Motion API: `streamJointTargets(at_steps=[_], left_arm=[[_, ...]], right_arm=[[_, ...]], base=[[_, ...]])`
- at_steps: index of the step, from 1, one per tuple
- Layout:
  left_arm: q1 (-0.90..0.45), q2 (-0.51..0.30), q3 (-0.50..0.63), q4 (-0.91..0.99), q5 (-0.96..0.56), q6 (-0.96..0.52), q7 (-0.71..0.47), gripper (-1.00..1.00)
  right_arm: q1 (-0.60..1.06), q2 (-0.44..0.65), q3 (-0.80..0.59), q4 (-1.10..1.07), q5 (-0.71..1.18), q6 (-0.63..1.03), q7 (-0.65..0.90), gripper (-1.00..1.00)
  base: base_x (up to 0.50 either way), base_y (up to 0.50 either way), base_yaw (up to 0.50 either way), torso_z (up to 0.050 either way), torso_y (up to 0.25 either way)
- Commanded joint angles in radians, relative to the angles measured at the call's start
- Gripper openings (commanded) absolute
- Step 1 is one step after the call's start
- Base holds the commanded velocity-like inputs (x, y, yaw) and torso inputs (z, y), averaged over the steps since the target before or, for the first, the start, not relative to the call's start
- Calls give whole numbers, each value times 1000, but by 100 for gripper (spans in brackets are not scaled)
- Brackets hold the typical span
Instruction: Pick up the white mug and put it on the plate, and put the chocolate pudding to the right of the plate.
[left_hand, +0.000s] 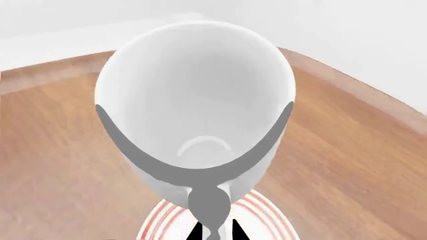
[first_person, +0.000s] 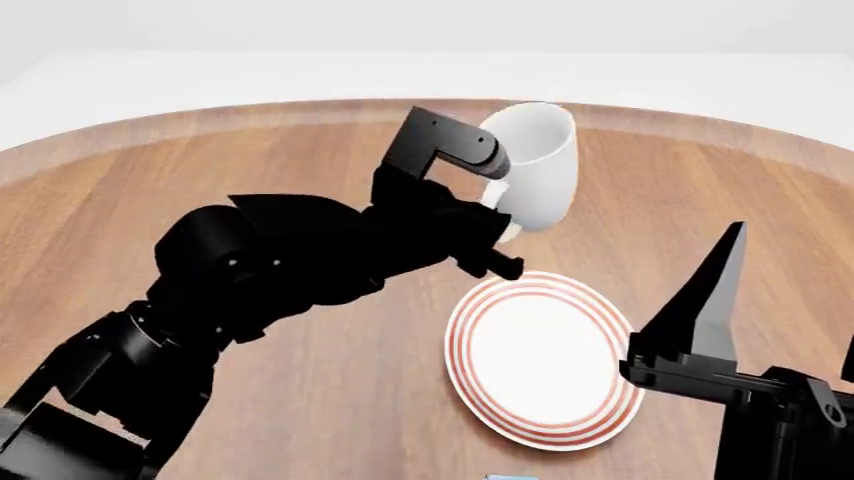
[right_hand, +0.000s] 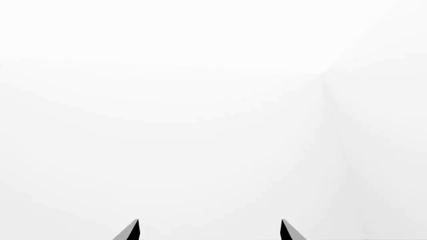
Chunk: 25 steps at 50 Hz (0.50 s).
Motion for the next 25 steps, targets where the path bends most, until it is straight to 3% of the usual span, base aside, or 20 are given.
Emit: streamJointTargets(at_steps=[1, 25], left_arm=[[24, 67, 41, -96, 29, 53, 105, -100], [34, 144, 224, -234, 172, 87, 214, -100]], right_arm=[[-2, 2, -5, 1, 2, -2, 2, 100], [-3, 8, -6, 10, 10, -11, 9, 100]], base=[[0, 0, 0, 0, 0], [0, 0, 0, 0, 1]])
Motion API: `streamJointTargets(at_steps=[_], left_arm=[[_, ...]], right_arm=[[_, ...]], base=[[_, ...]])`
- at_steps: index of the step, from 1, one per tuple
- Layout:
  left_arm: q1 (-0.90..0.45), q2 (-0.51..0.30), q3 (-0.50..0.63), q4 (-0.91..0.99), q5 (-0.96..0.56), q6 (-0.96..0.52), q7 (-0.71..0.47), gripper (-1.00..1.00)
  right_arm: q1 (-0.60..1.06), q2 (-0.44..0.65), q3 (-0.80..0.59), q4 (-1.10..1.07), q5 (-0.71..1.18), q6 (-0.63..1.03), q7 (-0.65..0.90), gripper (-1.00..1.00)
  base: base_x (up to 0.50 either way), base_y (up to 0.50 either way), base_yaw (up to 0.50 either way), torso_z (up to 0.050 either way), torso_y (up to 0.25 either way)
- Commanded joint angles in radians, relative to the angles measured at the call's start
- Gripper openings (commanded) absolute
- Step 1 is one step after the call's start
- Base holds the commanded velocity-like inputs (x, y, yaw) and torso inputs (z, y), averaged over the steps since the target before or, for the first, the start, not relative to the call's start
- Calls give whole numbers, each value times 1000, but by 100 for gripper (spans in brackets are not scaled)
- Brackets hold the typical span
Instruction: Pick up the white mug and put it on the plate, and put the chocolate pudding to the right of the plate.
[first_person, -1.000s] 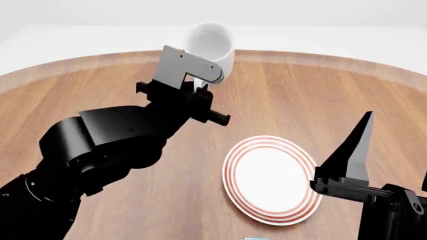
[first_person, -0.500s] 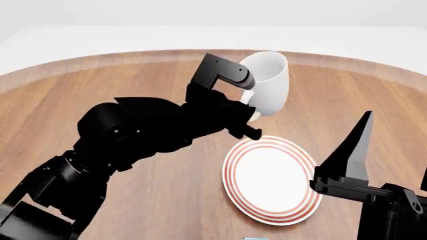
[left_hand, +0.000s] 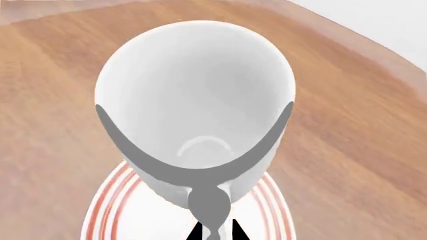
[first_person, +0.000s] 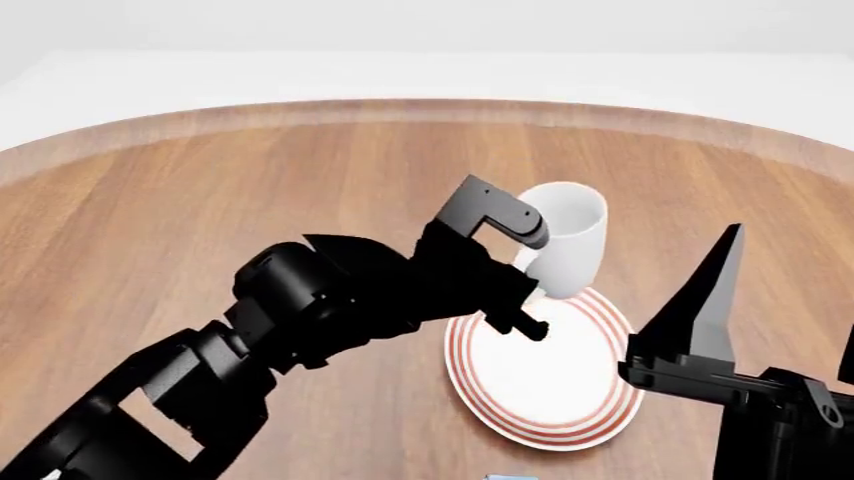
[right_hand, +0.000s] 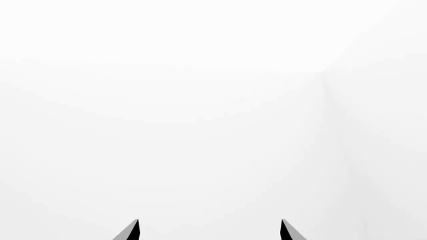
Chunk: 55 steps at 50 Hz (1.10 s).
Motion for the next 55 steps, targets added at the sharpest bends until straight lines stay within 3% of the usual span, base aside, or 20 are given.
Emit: streamJointTargets(at_steps=[1, 27, 43, 55], left_arm=[[-9, 30, 73, -60, 61, 23, 57, -100], [-61, 128, 206, -292, 157, 78, 143, -100], [-129, 131, 510, -385, -147, 244, 106, -100], [-142, 131, 598, -411, -243, 288, 97, -100]], right_arm=[[0, 3, -1, 6, 4, -7, 3, 100], [0, 9, -4, 13, 11, -13, 8, 100], [1, 12, -7, 16, 16, -14, 12, 100], [1, 14, -9, 22, 20, -18, 14, 100]], base=[[0, 0, 0, 0, 0], [0, 0, 0, 0, 0], [0, 0, 0, 0, 0], [0, 0, 0, 0, 1]])
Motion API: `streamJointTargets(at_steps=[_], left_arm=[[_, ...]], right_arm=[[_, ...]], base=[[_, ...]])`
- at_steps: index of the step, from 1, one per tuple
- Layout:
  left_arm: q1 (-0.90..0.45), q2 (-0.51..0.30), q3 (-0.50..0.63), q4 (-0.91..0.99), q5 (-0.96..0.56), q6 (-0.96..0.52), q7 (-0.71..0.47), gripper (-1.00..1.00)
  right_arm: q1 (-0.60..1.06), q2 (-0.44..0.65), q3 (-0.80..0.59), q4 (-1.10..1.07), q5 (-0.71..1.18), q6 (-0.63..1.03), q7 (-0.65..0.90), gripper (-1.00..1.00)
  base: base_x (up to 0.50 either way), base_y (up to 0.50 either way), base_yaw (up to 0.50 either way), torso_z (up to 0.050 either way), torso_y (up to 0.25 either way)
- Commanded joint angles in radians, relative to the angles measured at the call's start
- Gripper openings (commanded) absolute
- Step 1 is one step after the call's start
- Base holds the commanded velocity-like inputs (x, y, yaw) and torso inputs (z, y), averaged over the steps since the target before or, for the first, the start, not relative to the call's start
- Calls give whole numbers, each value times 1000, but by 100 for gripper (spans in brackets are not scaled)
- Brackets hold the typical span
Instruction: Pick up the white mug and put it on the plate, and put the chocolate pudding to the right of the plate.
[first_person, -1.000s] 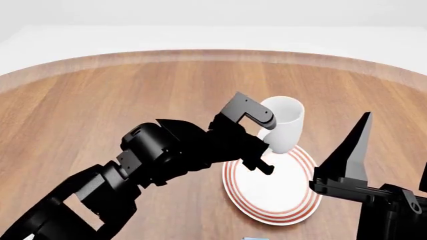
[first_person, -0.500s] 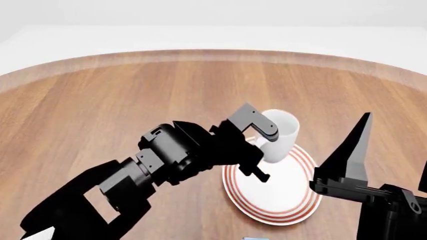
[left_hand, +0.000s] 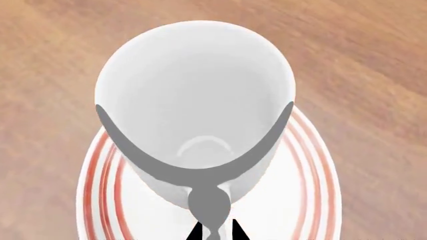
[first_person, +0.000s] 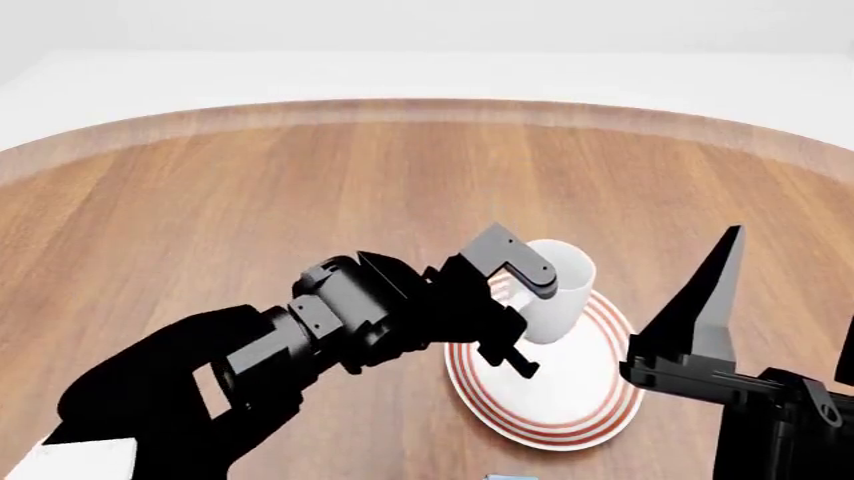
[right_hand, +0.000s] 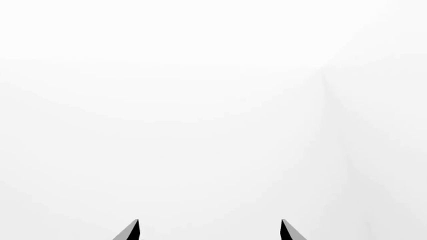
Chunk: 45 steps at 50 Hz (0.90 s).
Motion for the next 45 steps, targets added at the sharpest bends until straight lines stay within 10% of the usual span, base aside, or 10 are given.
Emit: streamJointTargets(at_steps=[1, 45], left_arm=[[-17, 4, 86, -33, -99, 54, -7, -100], [45, 4, 91, -32, -111, 67, -24, -100]], right_arm=[[0, 2, -4, 4, 3, 0, 2, 100], [-5, 7, -21, 28, 10, -22, 6, 100]], base=[[0, 0, 0, 0, 0], [0, 0, 0, 0, 0]])
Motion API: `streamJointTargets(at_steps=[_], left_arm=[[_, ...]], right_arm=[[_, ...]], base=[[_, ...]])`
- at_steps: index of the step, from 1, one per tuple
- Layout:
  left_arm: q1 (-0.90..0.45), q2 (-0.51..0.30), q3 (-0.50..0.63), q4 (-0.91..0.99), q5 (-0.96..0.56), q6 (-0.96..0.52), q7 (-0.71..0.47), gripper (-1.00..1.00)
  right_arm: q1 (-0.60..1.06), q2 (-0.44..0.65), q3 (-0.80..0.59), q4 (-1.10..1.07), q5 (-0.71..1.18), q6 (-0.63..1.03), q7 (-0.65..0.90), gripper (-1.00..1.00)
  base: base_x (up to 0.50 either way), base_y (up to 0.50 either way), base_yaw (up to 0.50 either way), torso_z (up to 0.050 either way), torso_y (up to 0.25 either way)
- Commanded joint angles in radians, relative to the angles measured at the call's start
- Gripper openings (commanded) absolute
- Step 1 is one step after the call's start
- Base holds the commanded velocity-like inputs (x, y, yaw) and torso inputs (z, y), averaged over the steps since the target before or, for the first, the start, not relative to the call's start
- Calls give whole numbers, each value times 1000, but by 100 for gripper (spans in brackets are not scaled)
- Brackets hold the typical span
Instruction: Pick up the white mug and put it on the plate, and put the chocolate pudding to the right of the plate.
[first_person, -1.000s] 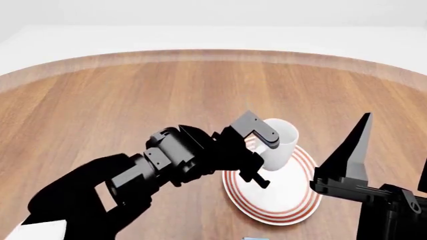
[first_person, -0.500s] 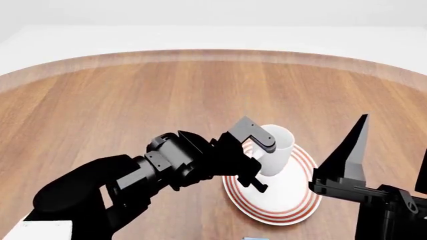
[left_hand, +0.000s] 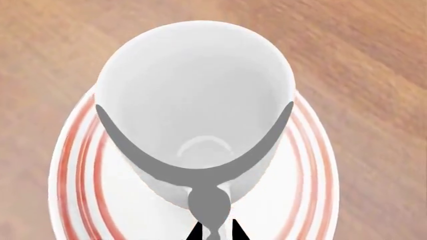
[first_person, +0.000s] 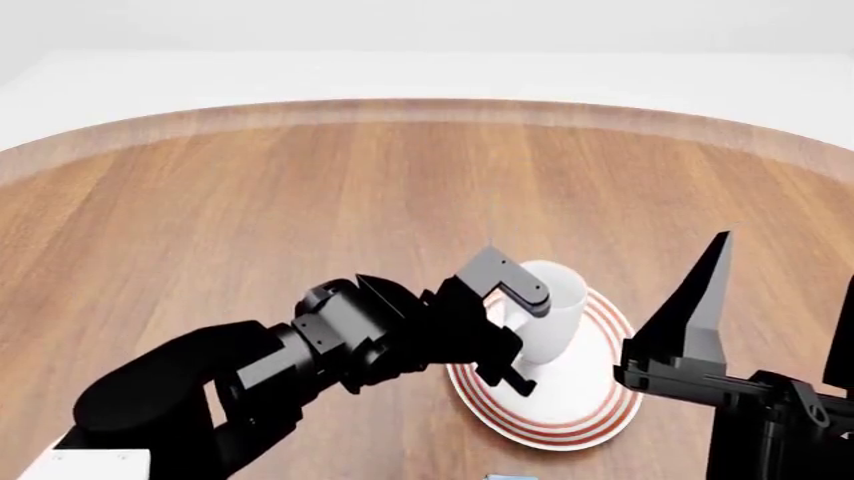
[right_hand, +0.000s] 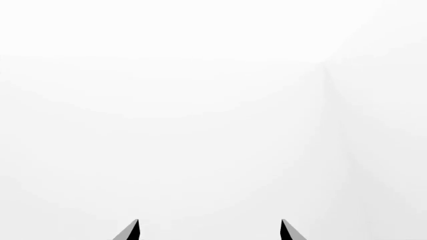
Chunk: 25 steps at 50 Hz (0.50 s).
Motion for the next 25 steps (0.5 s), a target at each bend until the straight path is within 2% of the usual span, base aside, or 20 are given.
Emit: streamJointTargets(at_steps=[1, 3, 4, 25], left_arm=[[12, 1, -8, -1, -2, 1, -7, -100], [15, 1, -8, -1, -1, -3, -8, -100], [17, 1, -8, 0, 5, 0, -11, 100], [36, 1, -11, 22, 26, 6, -27, 100]], right_arm=[[-1, 1, -4, 9, 2, -8, 1, 100], [0, 2, -4, 6, 3, -5, 2, 100], [0, 2, -4, 6, 3, -5, 2, 100], [2, 7, -8, 3, 12, 1, 8, 100]], base=[[0, 0, 0, 0, 0], [0, 0, 0, 0, 0], [0, 0, 0, 0, 0], [0, 0, 0, 0, 0]])
